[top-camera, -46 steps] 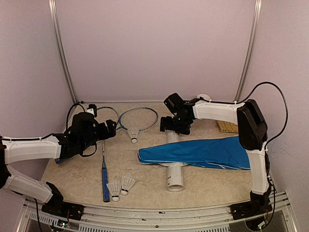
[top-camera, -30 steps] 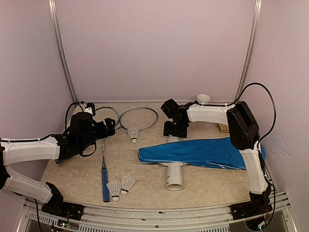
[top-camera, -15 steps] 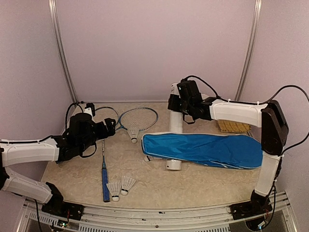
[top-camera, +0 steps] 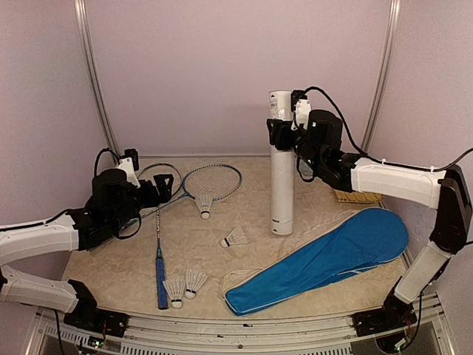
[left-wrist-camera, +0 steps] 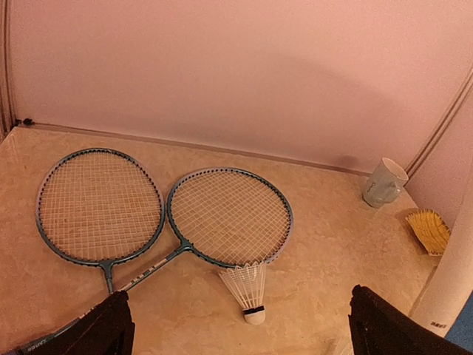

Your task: Pack up the badminton gear

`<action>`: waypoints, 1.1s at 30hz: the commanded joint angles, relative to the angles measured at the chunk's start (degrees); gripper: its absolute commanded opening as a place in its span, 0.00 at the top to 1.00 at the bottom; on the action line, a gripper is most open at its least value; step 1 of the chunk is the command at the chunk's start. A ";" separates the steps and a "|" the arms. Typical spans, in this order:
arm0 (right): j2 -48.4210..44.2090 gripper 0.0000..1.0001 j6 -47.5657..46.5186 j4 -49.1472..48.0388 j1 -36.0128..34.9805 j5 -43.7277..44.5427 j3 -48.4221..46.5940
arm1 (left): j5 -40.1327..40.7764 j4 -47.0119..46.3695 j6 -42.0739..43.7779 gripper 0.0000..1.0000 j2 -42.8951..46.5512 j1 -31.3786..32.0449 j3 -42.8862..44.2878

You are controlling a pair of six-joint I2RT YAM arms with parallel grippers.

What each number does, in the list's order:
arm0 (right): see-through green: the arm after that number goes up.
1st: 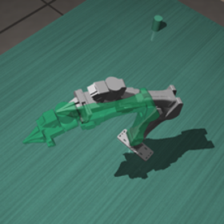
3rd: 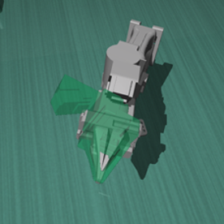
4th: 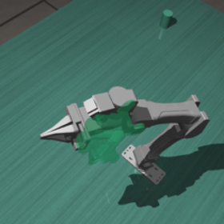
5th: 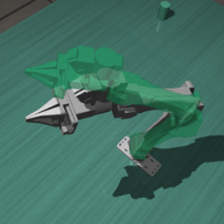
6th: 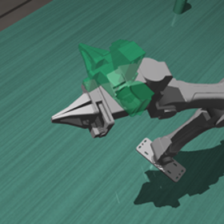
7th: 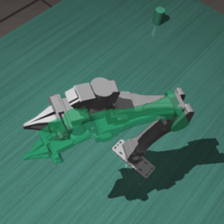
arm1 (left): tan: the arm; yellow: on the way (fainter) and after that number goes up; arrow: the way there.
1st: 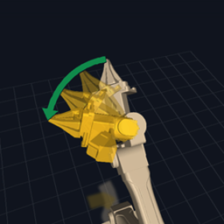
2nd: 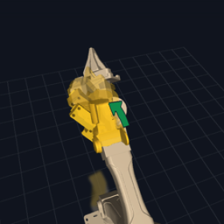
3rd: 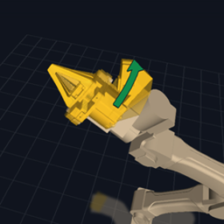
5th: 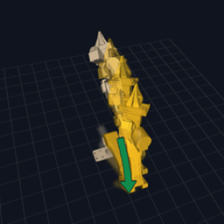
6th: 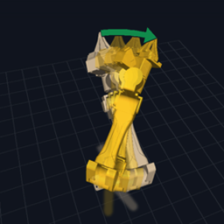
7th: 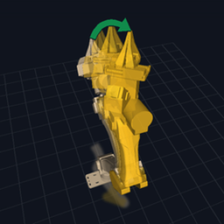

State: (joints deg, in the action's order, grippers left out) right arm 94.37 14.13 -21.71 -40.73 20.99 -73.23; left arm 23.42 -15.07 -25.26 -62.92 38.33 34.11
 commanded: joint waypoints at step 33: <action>-27.48 0.66 -49.46 17.05 -35.55 -3.77 26.98 | -41.95 7.72 17.31 0.49 6.45 19.94 8.53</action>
State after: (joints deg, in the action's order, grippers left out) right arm 66.65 -33.56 -4.91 -75.22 13.30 -44.93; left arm -21.61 -11.31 -10.33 -54.22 57.12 39.68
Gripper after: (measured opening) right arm 0.634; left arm 0.559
